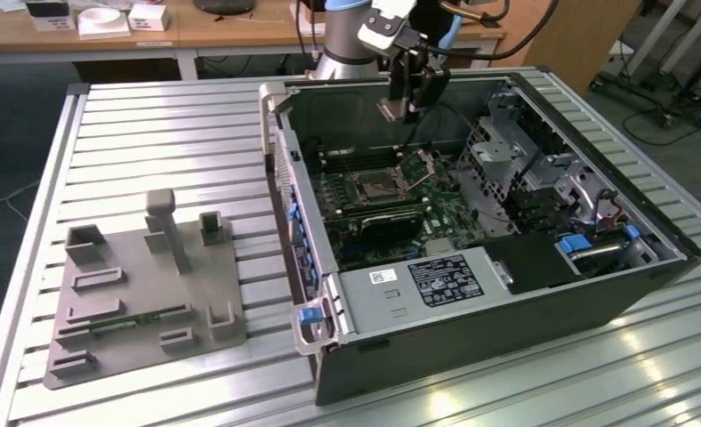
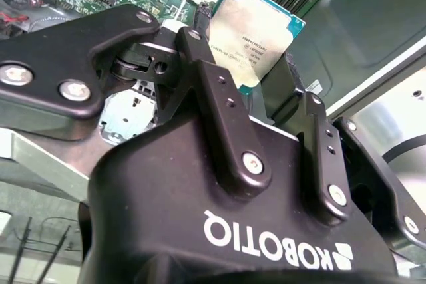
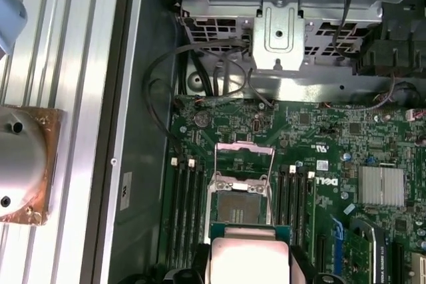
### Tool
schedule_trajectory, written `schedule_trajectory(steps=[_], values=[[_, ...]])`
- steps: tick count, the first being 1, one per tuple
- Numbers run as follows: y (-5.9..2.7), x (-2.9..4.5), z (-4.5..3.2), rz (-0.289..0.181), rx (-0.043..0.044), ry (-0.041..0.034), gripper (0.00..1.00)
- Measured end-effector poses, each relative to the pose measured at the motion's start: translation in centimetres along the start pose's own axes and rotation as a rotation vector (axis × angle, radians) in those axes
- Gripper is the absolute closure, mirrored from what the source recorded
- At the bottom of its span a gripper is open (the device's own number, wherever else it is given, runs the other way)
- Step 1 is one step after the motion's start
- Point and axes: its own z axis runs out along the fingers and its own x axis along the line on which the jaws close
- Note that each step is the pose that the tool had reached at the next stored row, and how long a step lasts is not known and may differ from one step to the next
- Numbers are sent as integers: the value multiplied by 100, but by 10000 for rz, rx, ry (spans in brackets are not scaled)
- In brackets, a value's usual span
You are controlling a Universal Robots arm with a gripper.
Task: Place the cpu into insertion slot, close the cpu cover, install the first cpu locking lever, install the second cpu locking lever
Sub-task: 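Place the cpu into insertion slot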
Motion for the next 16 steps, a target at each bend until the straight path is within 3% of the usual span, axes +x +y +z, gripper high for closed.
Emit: schedule_trajectory(steps=[6, 16], values=[[-3, 0, 29, 359, 57, -26, 46], [-3, -1, 31, 385, 57, -27, 46]])
